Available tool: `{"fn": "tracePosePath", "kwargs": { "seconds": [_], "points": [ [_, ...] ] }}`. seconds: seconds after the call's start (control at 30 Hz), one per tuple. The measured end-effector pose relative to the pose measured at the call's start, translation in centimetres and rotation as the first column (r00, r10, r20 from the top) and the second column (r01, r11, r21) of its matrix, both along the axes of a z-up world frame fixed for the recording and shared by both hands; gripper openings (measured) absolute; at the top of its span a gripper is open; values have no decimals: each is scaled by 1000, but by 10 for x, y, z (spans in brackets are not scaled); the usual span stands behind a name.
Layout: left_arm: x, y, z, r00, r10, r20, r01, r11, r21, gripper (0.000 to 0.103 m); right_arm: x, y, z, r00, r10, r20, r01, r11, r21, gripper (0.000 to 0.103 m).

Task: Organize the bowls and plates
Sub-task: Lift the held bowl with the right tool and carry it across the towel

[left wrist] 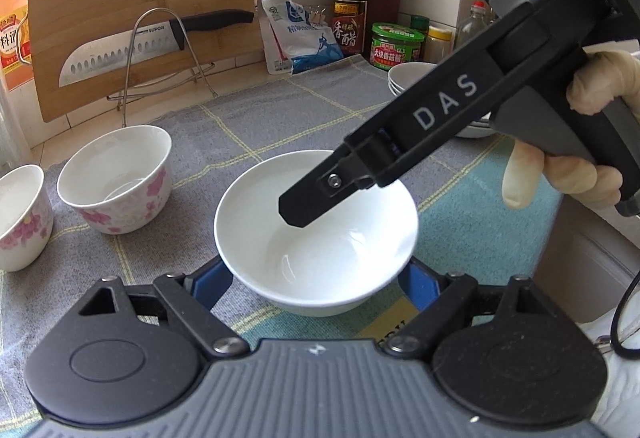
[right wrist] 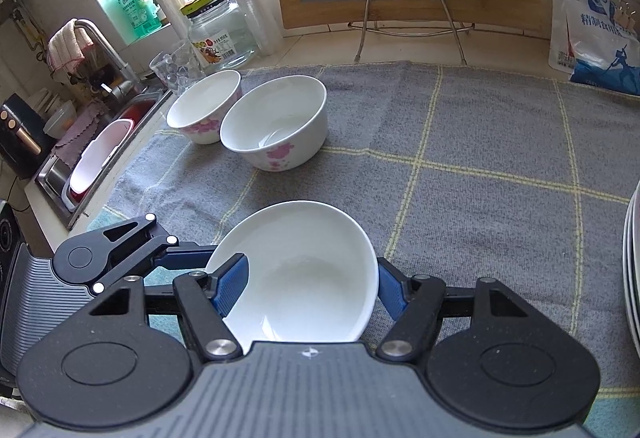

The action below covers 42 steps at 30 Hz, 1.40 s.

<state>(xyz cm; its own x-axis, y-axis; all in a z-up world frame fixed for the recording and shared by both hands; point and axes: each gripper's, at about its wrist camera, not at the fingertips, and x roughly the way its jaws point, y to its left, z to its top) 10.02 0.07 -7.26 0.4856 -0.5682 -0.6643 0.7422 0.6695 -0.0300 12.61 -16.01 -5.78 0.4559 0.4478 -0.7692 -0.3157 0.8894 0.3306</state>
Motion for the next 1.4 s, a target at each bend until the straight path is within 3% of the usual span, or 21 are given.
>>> {"fn": "tracePosePath", "kwargs": {
  "seconds": [0.3,0.33,0.4,0.8,1.4],
  "points": [
    [1,-1,-1,1000,-3,1,3,1000,0,89,1,0,-3,1000,2,0,-2,1000,-8,76],
    [0,-1,-1,1000,-6,5,6,1000,2,89,1,1,-3,1000,5,4,-5,1000,-4,79],
    [-2,-2,-1,1000,-10,11,10,1000,9,90,0,1,1,1000,0,28,0,1000,-6,103],
    [-10,18,6,1000,23,-2,-23,1000,-5,93,4,8,9,998,7,68,-3,998,-70,103],
    [18,63,13,980,190,55,-189,982,-21,95,35,39,46,967,124,224,-73,972,-222,103]
  ]
}}
